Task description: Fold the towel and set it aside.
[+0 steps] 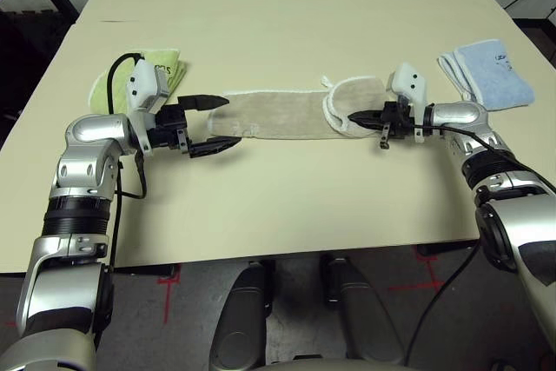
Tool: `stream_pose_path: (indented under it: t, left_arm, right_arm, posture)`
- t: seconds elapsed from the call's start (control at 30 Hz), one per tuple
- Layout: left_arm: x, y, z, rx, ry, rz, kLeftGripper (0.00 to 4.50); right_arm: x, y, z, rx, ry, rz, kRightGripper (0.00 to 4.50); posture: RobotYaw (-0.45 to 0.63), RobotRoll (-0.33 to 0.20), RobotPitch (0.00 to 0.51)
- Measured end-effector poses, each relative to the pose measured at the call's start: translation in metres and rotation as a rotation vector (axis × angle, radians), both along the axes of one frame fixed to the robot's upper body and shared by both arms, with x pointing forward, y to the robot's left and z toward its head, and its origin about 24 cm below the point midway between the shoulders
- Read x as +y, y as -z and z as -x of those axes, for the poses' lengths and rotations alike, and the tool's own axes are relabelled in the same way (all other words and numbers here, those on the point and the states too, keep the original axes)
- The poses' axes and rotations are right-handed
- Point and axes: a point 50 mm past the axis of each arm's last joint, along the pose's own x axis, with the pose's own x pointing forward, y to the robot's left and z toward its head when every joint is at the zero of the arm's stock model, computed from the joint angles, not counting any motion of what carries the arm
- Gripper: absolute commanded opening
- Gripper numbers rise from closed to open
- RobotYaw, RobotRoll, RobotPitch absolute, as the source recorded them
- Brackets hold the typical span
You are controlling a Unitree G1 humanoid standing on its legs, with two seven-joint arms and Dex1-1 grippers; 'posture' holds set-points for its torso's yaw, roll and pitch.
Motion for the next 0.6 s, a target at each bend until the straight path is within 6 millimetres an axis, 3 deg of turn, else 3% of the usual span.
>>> stream_pose_path:
  t: [0.13, 0.37, 0.6]
  left_arm:
    - [0.0, 0.0, 0.0, 0.001, -0.009, 0.007, 4.5]
    - [-0.003, 0.001, -0.002, 0.0, -0.01, 0.031, 4.5]
    - [-0.005, 0.0, -0.002, -0.001, -0.006, 0.038, 4.5]
  right_arm:
    - [-0.003, -0.005, -0.001, 0.007, 0.031, -0.105, 0.02]
    - [-0.011, -0.04, -0.012, -0.028, 0.162, -0.338, 0.02]
    - [0.01, -0.026, -0.026, 0.023, 0.361, -0.374, 0.02]
  posture:
    - [0.05, 0.0, 0.2]
    - [0.03, 0.0, 0.199]
    - [0.04, 0.0, 0.21]
